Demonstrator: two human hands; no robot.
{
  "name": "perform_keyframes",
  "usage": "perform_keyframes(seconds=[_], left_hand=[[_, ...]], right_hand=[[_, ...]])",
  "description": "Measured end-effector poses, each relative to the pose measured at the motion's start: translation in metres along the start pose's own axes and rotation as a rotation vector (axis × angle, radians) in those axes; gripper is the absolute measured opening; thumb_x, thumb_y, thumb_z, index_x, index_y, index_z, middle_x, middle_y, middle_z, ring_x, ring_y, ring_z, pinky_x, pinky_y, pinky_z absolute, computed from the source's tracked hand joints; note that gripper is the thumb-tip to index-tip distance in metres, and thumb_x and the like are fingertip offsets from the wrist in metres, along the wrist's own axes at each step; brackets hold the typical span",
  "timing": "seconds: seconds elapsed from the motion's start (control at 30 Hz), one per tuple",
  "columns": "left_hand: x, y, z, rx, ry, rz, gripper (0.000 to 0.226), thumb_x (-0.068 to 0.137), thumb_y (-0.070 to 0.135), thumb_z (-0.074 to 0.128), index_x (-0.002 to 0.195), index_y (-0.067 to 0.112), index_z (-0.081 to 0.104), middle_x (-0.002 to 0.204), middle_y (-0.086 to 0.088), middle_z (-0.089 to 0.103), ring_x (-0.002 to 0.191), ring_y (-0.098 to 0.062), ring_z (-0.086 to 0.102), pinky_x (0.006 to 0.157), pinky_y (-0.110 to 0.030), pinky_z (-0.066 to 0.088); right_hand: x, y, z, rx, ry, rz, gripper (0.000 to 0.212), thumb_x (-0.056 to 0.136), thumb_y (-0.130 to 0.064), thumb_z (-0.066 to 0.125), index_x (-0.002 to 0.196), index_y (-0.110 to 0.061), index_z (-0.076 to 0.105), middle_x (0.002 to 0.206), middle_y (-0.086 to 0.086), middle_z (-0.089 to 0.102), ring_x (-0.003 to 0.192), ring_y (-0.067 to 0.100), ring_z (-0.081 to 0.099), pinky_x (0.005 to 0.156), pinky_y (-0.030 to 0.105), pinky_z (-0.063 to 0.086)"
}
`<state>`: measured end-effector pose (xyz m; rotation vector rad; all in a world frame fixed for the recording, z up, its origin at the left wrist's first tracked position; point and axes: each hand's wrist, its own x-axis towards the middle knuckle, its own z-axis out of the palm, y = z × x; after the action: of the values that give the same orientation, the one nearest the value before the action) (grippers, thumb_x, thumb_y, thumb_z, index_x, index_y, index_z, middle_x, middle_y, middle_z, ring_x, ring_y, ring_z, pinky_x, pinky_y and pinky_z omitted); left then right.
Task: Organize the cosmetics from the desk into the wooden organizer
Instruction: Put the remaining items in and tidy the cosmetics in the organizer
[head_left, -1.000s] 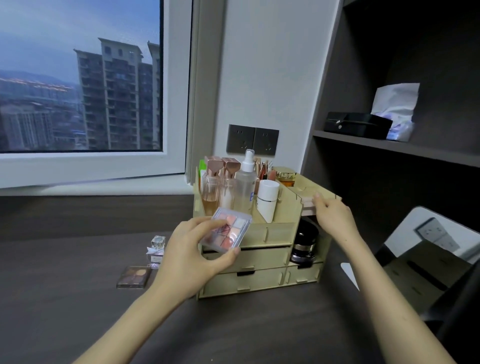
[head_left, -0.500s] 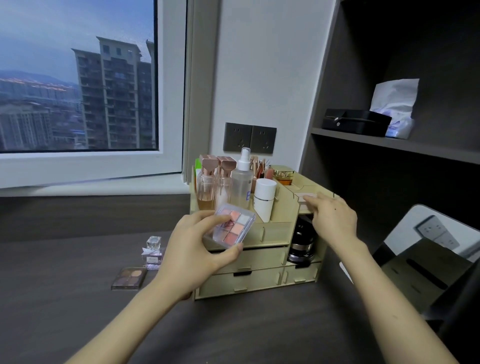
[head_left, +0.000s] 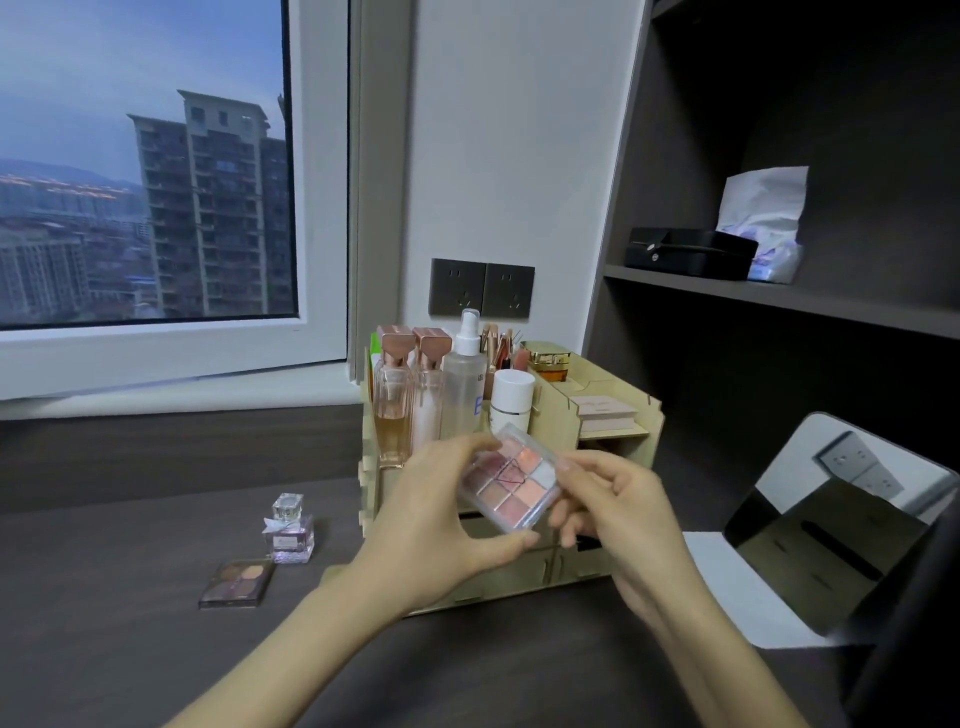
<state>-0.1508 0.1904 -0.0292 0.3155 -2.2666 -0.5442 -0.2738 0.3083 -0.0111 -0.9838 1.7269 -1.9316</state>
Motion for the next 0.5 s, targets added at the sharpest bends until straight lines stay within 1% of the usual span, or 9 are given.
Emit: perform_keyframes(seconds=[0.07,0.1,0.13,0.17,0.23,0.3,0.4,0.47,0.5], left_hand=[[0.003,0.005,0.000,-0.010,0.000,0.041,0.081,0.060,0.064,0.064,0.131,0.033,0.041,0.125,0.026,0.040,0.118,0.009,0.033,0.096,0.003,0.021],[0.006,0.007,-0.001,-0.018,0.012,0.052,0.080,0.061,0.067,0.059,0.132,0.033,0.041,0.127,0.027,0.038,0.121,0.010,0.031,0.099,0.002,0.019],[0.008,0.008,-0.002,-0.024,0.035,0.053,0.076,0.064,0.067,0.055,0.131,0.032,0.042,0.129,0.025,0.039,0.123,0.009,0.031,0.103,-0.003,0.021],[0.010,0.007,-0.002,-0.023,0.066,0.050,0.070,0.068,0.065,0.052,0.129,0.032,0.045,0.129,0.023,0.043,0.123,0.007,0.034,0.104,-0.010,0.027],[0.014,0.003,-0.002,-0.010,0.127,0.027,0.055,0.074,0.059,0.048,0.121,0.030,0.053,0.123,0.018,0.052,0.117,0.002,0.042,0.100,-0.023,0.039],[0.015,-0.003,-0.001,-0.008,0.167,-0.001,0.047,0.076,0.053,0.047,0.113,0.028,0.059,0.116,0.015,0.057,0.111,-0.001,0.047,0.095,-0.029,0.045],[0.015,-0.010,0.000,-0.006,0.197,-0.014,0.041,0.076,0.047,0.046,0.109,0.027,0.061,0.109,0.014,0.059,0.103,-0.001,0.048,0.089,-0.026,0.045],[0.013,-0.015,-0.001,0.003,0.203,-0.019,0.039,0.076,0.047,0.046,0.107,0.027,0.061,0.106,0.015,0.059,0.099,-0.001,0.048,0.087,-0.024,0.043],[0.012,-0.017,-0.002,0.009,0.208,-0.022,0.038,0.076,0.046,0.046,0.106,0.028,0.061,0.104,0.016,0.058,0.098,-0.002,0.048,0.086,-0.024,0.043]], right_hand=[[0.011,-0.004,-0.012,0.127,0.137,0.022,0.014,0.091,0.001,0.052,0.098,0.005,0.063,0.059,0.014,0.059,0.039,0.007,0.051,0.035,0.016,0.042],[0.019,-0.006,-0.020,0.170,0.232,0.009,0.013,0.091,0.003,0.051,0.096,0.005,0.062,0.059,0.012,0.058,0.038,0.007,0.052,0.035,0.015,0.042],[0.028,-0.009,-0.029,0.197,0.326,-0.021,0.011,0.091,0.002,0.050,0.095,0.004,0.061,0.062,0.012,0.058,0.039,0.006,0.054,0.037,0.015,0.044],[0.038,-0.011,-0.037,0.213,0.409,-0.061,0.010,0.092,0.001,0.050,0.096,0.002,0.059,0.067,0.013,0.060,0.041,0.006,0.057,0.040,0.014,0.047],[0.060,-0.010,-0.050,0.196,0.511,-0.114,0.010,0.093,-0.002,0.050,0.099,0.001,0.058,0.075,0.014,0.064,0.045,0.007,0.063,0.046,0.014,0.051],[0.083,-0.003,-0.054,0.144,0.539,-0.101,0.012,0.093,-0.004,0.050,0.101,0.001,0.058,0.076,0.013,0.065,0.046,0.008,0.065,0.047,0.015,0.053],[0.111,0.010,-0.051,0.055,0.551,-0.032,0.016,0.093,-0.004,0.050,0.102,0.005,0.059,0.074,0.014,0.067,0.044,0.012,0.066,0.045,0.017,0.053],[0.121,0.015,-0.047,-0.002,0.544,0.004,0.014,0.092,-0.002,0.047,0.096,0.004,0.059,0.065,0.016,0.066,0.041,0.014,0.065,0.044,0.020,0.055],[0.124,0.017,-0.045,-0.036,0.538,0.015,0.015,0.092,-0.002,0.046,0.090,0.003,0.060,0.060,0.016,0.065,0.039,0.015,0.063,0.044,0.021,0.055]])
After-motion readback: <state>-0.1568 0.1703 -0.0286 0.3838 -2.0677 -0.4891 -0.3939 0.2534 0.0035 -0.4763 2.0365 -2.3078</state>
